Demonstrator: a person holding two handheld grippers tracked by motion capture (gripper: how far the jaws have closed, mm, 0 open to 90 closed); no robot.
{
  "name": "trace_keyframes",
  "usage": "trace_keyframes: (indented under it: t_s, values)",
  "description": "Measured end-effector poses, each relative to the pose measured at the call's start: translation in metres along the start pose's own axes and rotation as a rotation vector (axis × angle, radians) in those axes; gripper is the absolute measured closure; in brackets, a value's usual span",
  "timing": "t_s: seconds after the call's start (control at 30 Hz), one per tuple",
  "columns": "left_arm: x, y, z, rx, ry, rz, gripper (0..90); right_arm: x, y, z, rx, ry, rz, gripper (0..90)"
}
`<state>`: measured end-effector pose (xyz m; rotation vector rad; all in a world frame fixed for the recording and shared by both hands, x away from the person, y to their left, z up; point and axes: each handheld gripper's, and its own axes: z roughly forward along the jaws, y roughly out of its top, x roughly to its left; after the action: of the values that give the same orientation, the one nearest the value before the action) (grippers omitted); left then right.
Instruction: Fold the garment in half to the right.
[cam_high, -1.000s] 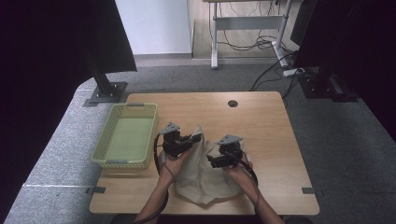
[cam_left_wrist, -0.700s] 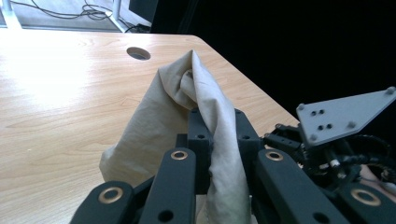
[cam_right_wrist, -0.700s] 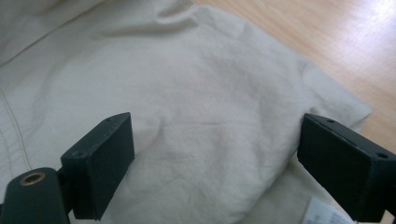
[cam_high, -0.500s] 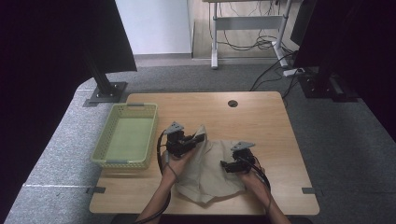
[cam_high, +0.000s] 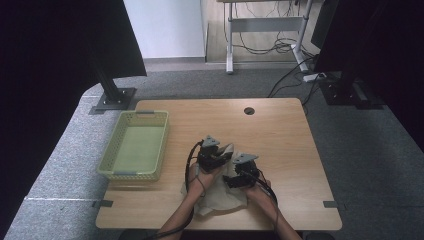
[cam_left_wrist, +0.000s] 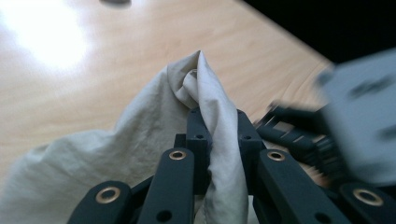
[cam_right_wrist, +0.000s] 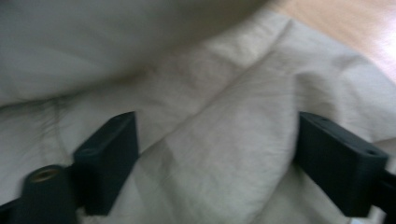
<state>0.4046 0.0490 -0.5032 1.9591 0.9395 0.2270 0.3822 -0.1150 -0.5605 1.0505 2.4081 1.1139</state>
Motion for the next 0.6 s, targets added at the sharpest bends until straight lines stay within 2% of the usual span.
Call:
trace_keyframes:
  t_s: [0.13,0.23,0.33,0.47,0.6]
  values:
    - [0.000,-0.013,0.021,0.077,0.014,0.018,79.9,-0.007,-0.002,-0.017,-0.004,-0.005,0.001,9.7]
    - [-0.001,-0.018,0.029,0.107,0.031,0.036,79.3,-0.015,-0.007,-0.033,0.013,-0.020,-0.018,9.6]
    - [-0.003,-0.021,0.035,0.149,0.051,0.070,77.4,-0.025,-0.012,-0.044,0.005,-0.032,0.010,9.7]
    - [-0.005,-0.025,0.037,0.158,0.059,0.096,75.4,-0.038,-0.006,-0.052,-0.033,-0.058,0.051,10.4]
    - [-0.006,-0.026,0.037,0.162,0.057,0.111,72.9,-0.047,0.011,-0.050,-0.078,-0.088,0.077,10.4]
